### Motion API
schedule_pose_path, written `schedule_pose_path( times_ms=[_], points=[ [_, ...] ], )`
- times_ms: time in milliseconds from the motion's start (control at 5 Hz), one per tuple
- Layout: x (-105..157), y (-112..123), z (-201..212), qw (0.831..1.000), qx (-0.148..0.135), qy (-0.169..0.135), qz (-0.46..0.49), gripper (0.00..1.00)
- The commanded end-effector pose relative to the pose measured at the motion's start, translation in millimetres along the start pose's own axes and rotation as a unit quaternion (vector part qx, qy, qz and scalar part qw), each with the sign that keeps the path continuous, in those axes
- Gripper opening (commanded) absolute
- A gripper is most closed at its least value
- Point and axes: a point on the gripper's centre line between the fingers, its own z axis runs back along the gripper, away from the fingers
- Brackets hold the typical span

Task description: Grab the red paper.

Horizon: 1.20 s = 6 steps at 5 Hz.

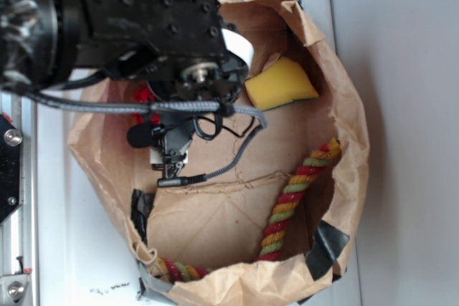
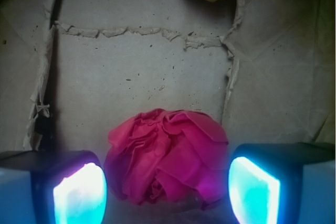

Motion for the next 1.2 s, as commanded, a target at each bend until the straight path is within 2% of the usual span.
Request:
schedule_pose_path(
  times_ms=[0,400,600,800,1000],
  points=[
    [8,2,10,1.0,0.008,-0.019,-0.002,1.0],
    [13,-1,-2,1.0,0.015,-0.017,-0.007,1.0],
    [14,-8,-15,1.0,0.004,-0.004,-0.019,1.0],
    [14,-12,-26,0.999,0.022,-0.009,-0.026,1.0],
    [16,-15,-32,0.999,0.024,-0.011,-0.031,1.0]
  ],
)
